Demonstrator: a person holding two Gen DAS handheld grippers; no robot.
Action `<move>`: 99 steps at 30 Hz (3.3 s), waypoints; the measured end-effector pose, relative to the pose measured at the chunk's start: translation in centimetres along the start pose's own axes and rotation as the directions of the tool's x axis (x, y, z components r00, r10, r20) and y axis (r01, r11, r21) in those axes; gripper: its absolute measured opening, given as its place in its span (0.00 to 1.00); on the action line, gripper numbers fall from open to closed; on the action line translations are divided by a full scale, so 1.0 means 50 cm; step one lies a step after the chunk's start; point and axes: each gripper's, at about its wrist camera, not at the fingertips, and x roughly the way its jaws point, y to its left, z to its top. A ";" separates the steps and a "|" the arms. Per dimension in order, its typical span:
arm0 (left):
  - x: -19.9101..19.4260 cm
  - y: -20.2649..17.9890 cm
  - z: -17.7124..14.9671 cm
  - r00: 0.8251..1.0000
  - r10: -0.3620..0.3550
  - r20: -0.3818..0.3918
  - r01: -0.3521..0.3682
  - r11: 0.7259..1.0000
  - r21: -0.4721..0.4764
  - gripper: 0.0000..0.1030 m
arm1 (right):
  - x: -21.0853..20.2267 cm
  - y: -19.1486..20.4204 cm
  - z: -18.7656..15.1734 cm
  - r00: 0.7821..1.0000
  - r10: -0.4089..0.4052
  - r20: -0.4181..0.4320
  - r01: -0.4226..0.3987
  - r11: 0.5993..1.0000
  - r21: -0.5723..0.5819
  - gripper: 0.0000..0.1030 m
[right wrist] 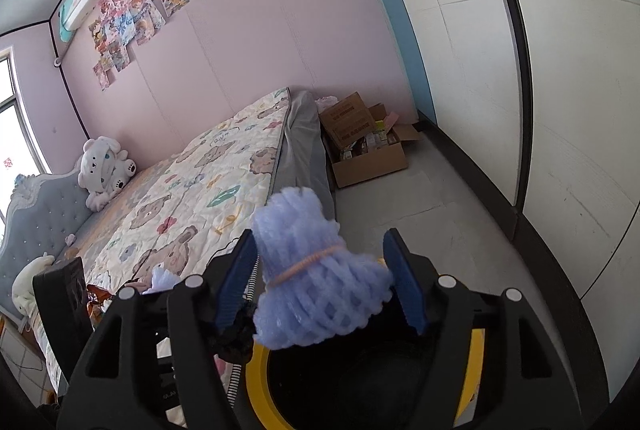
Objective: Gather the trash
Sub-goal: 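Open the left tool over the bin while the right tool drops the mesh net in, then move both tools back to the bed while the right tool grasps another mesh net, then grasp the orange snack wrapper with the left tool and lift it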
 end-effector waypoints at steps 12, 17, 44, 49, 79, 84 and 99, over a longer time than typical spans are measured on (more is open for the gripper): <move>-0.073 0.007 0.009 0.995 0.063 0.081 -0.062 0.998 -0.017 0.88 | -0.083 -0.003 0.008 0.994 -0.076 0.084 0.076 0.997 -0.003 0.73; -0.106 0.025 0.010 0.993 0.093 0.079 -0.089 0.995 -0.044 0.89 | -0.105 0.008 0.001 0.994 -0.073 0.079 0.073 0.997 0.001 0.75; -0.343 0.263 -0.015 0.921 0.364 0.138 -0.336 0.922 -0.192 0.92 | -0.086 0.280 -0.010 0.998 0.063 0.021 -0.059 0.984 -0.167 0.88; -0.384 0.332 -0.024 0.883 0.450 0.130 -0.417 0.882 -0.220 0.92 | -0.061 0.338 -0.018 0.996 0.094 -0.005 -0.093 0.976 -0.199 0.90; -0.419 0.701 -0.086 0.746 0.664 -0.050 -0.632 0.682 -0.367 0.92 | 0.237 0.572 -0.146 0.970 0.085 -0.228 -0.170 0.907 -0.386 0.92; -0.399 0.741 -0.089 0.734 0.674 -0.077 -0.650 0.666 -0.366 0.92 | 0.315 0.591 -0.174 0.960 0.058 -0.274 -0.169 0.901 -0.400 0.92; -0.340 0.836 -0.115 0.727 0.670 -0.149 -0.667 0.639 -0.383 0.92 | 0.468 0.605 -0.229 0.943 -0.026 -0.333 -0.132 0.886 -0.444 0.92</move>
